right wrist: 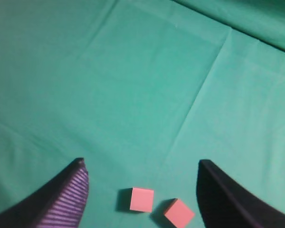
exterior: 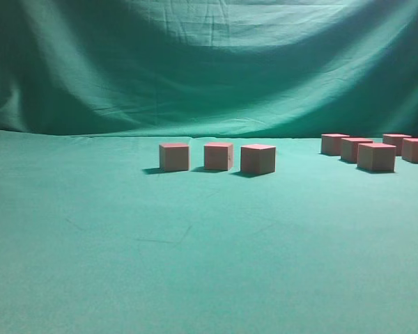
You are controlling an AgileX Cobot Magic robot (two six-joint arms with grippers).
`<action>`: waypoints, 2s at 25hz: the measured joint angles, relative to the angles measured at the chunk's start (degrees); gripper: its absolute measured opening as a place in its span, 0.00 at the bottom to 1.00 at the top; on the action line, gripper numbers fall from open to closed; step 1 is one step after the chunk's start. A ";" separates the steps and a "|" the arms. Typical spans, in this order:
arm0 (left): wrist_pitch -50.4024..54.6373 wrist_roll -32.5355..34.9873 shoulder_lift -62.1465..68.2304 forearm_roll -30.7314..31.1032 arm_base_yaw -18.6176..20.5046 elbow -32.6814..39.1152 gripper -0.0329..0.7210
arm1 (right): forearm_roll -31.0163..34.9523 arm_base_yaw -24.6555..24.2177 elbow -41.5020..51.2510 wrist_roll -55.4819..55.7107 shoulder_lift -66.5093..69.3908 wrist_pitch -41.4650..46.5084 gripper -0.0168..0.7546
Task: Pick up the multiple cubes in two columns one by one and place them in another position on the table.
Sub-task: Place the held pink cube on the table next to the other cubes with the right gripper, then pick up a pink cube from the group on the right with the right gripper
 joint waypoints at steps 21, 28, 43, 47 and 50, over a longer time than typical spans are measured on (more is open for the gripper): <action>0.00 0.00 0.00 0.00 0.00 0.00 0.04 | -4.21 -19.91 60.47 3.33 -41.37 -1.86 0.60; 0.00 0.00 0.00 0.00 0.00 0.00 0.04 | -4.21 -30.37 77.32 5.84 -42.52 -12.80 0.60; 0.00 0.00 0.00 0.00 0.00 0.00 0.04 | -1.64 -36.55 83.08 0.19 -29.86 -32.33 0.60; 0.00 0.00 0.00 0.00 0.00 0.00 0.04 | -1.28 -36.55 83.08 0.08 -27.78 -37.08 0.60; 0.00 0.00 0.00 0.00 0.00 0.00 0.04 | -1.28 -36.55 83.08 0.05 -26.59 -39.82 0.60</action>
